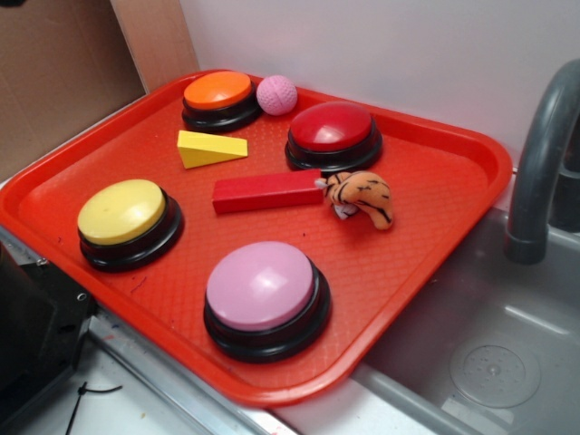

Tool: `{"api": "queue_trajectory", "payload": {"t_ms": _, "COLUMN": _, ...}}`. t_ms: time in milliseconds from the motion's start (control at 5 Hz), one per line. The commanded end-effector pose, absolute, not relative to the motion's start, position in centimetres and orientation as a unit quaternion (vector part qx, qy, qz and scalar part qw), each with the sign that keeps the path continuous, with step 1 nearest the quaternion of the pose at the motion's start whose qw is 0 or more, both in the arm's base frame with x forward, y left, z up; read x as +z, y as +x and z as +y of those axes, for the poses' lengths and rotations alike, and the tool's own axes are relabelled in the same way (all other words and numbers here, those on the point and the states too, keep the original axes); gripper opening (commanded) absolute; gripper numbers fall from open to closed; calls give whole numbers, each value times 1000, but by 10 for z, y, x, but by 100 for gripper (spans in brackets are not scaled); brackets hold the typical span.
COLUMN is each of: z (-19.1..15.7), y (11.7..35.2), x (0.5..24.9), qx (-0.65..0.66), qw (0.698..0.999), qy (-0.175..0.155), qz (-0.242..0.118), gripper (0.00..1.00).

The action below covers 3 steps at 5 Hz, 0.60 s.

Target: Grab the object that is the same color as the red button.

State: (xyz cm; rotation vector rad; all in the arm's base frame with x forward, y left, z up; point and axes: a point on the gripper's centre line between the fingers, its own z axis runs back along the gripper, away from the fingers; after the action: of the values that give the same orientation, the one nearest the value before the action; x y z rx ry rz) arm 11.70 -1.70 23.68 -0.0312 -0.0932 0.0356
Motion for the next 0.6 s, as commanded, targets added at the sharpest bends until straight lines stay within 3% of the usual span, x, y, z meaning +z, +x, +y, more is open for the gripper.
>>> {"api": "queue_trajectory", "payload": {"t_ms": 0, "z": -17, "y": 117, "x": 237, "qx": 18, "qw": 999, "qy": -16, "qz": -47, "gripper": 100}}
{"api": "queue_trajectory", "payload": {"t_ms": 400, "z": -4, "y": 136, "x": 211, "qx": -46, "qw": 997, "qy": 6, "qz": -64, "gripper": 100}}
